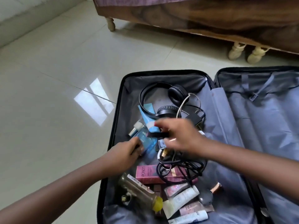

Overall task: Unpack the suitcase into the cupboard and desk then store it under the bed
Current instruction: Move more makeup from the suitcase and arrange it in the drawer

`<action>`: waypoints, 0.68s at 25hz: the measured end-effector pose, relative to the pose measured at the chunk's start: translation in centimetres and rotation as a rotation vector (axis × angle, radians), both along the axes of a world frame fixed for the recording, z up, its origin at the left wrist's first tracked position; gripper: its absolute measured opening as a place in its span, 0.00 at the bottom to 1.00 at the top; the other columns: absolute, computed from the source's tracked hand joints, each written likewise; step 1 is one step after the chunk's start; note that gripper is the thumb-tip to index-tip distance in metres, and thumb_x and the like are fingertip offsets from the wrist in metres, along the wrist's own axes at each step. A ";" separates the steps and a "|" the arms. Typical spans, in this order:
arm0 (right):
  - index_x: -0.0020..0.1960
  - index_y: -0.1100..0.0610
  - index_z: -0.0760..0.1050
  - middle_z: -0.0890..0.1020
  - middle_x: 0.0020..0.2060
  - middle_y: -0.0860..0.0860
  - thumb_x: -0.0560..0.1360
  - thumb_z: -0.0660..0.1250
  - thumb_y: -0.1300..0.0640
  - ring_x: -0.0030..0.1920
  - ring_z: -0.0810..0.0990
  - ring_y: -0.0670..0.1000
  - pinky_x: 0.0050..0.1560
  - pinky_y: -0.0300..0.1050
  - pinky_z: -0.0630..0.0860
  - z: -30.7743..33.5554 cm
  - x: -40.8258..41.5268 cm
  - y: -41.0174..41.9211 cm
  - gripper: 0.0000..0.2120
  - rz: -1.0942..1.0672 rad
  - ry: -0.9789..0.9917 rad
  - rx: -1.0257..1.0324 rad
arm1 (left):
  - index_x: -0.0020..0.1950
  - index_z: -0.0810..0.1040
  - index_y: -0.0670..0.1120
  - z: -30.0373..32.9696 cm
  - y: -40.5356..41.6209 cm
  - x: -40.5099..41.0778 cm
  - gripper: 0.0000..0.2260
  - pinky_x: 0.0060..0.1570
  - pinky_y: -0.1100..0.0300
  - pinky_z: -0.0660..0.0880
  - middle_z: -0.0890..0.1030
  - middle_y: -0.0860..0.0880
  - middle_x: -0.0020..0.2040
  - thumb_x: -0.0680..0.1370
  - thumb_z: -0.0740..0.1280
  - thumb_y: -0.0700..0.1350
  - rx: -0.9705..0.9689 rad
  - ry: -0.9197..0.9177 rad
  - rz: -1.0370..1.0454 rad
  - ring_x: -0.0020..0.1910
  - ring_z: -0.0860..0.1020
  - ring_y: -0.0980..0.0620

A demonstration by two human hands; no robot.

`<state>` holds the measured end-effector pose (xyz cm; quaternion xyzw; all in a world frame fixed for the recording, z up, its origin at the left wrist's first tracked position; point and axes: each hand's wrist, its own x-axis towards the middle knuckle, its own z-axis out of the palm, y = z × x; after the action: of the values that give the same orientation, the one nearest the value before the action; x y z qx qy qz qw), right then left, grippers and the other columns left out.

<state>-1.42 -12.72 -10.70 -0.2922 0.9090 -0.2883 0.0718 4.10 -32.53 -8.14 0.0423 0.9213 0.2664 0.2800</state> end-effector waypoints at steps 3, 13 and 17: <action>0.49 0.48 0.76 0.78 0.38 0.52 0.70 0.68 0.67 0.34 0.83 0.50 0.40 0.43 0.82 1.3 0.6 5.0 0.15 -0.574 -0.353 -0.635 | 0.49 0.67 0.49 -1.5 3.0 -0.5 0.05 0.35 0.63 0.73 0.73 0.51 0.36 0.82 0.53 0.46 0.157 -0.017 0.057 0.35 0.75 0.49; 0.46 0.59 0.80 0.81 0.39 0.54 0.75 0.66 0.56 0.42 0.80 0.57 0.44 0.51 0.75 -2.7 -0.3 7.5 0.07 -0.517 -0.204 0.105 | 0.47 0.70 0.47 -4.4 7.4 -2.2 0.13 0.38 0.57 0.68 0.72 0.53 0.35 0.75 0.66 0.55 -0.052 0.117 -0.098 0.38 0.72 0.50; 0.53 0.49 0.77 0.80 0.53 0.48 0.70 0.69 0.54 0.55 0.77 0.55 0.42 0.42 0.68 -2.8 -1.6 6.9 0.11 -0.227 -0.066 0.477 | 0.50 0.72 0.50 -4.6 5.0 -2.5 0.07 0.41 0.57 0.71 0.75 0.53 0.36 0.76 0.66 0.51 -0.064 0.165 -0.071 0.39 0.76 0.52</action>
<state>-3.01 -5.85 -13.49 -0.1533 0.9754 -0.0817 0.1356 1.64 -27.53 -12.79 0.0875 0.9472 0.2224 0.2136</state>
